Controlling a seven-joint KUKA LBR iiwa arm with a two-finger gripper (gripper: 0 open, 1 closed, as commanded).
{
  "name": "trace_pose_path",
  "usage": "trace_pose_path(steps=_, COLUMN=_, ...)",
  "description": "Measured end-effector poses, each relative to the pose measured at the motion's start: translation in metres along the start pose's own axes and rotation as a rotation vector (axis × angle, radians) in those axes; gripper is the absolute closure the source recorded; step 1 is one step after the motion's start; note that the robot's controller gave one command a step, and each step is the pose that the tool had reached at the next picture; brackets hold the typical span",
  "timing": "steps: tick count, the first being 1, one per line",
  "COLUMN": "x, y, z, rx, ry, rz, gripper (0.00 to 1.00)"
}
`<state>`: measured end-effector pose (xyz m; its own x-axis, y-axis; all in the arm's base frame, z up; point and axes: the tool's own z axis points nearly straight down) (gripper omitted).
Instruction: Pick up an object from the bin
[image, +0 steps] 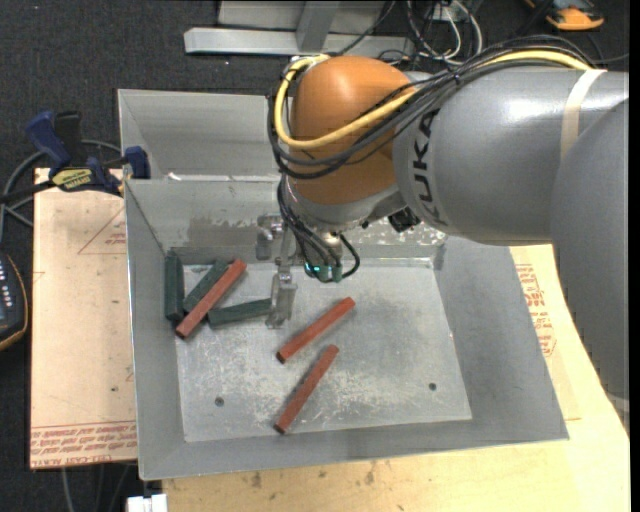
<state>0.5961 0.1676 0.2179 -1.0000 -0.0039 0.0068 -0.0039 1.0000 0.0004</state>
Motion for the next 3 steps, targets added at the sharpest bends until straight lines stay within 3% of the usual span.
trace_pose_path(steps=1, x=-0.025, y=-0.016, z=0.147, rx=-0.001, ry=-0.006, rz=-0.378, gripper=0.00)
trace_pose_path(steps=2, x=-0.026, y=-0.016, z=0.145, rx=-0.001, ry=-0.009, rz=-0.378, gripper=1.00)
trace_pose_path(steps=3, x=-0.013, y=-0.017, z=0.024, rx=0.003, ry=-0.016, rz=-0.681, gripper=1.00)
